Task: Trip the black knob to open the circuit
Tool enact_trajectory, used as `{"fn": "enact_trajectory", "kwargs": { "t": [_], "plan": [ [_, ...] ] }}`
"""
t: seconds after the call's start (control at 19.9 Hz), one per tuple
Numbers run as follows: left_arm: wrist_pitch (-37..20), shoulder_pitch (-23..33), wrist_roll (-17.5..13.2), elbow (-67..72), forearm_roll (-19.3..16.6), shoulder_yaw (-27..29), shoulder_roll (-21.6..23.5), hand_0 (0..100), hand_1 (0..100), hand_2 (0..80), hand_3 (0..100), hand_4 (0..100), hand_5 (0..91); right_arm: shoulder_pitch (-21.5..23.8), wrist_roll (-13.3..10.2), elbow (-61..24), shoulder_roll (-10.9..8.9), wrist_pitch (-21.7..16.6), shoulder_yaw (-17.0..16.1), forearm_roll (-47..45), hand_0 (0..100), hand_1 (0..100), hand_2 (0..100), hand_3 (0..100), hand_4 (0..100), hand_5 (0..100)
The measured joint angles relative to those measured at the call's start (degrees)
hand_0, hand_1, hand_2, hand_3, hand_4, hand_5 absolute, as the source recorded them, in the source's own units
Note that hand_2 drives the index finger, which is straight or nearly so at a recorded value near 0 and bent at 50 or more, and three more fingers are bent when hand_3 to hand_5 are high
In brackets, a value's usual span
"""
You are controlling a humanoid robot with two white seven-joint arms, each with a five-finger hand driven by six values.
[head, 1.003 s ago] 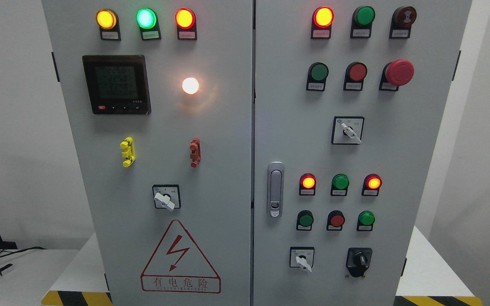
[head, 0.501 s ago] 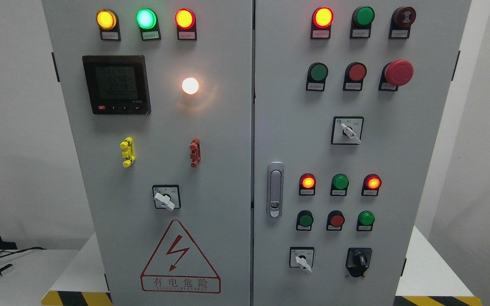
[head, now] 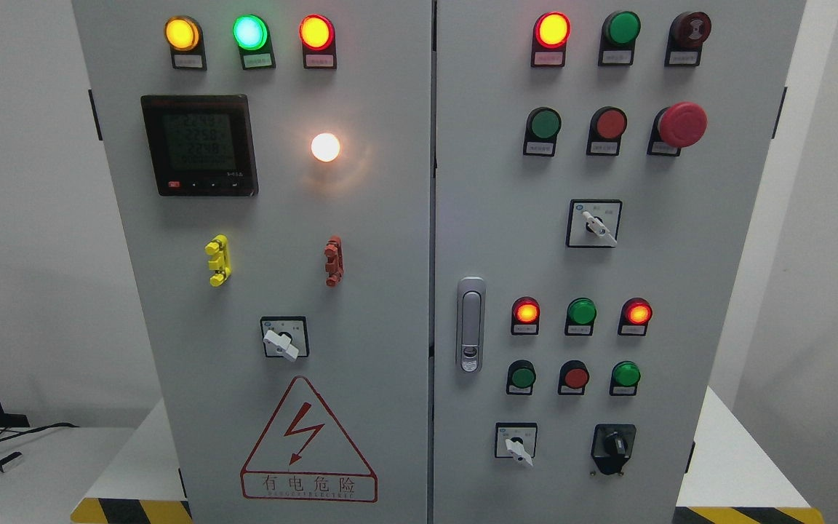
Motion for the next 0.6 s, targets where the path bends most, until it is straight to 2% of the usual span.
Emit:
{"fn": "enact_trajectory", "kwargs": {
  "t": [0.2, 0.6],
  "plan": [
    [0.0, 0.0, 0.0, 0.0, 0.0, 0.0, 0.0, 12, 39, 0.0, 0, 0, 0.0, 1.5, 0.3, -9.1, -0.3, 0.6, -2.1, -0.1, 19, 57, 39, 56, 48, 43],
    [0.0, 0.0, 0.0, 0.0, 0.0, 0.0, 0.0, 12, 39, 0.0, 0, 0, 0.0, 2.1, -1.5, -24.6, -0.64, 4.6, -4.9, -0.2, 21, 58, 40, 58, 49, 45]
  ]
}}
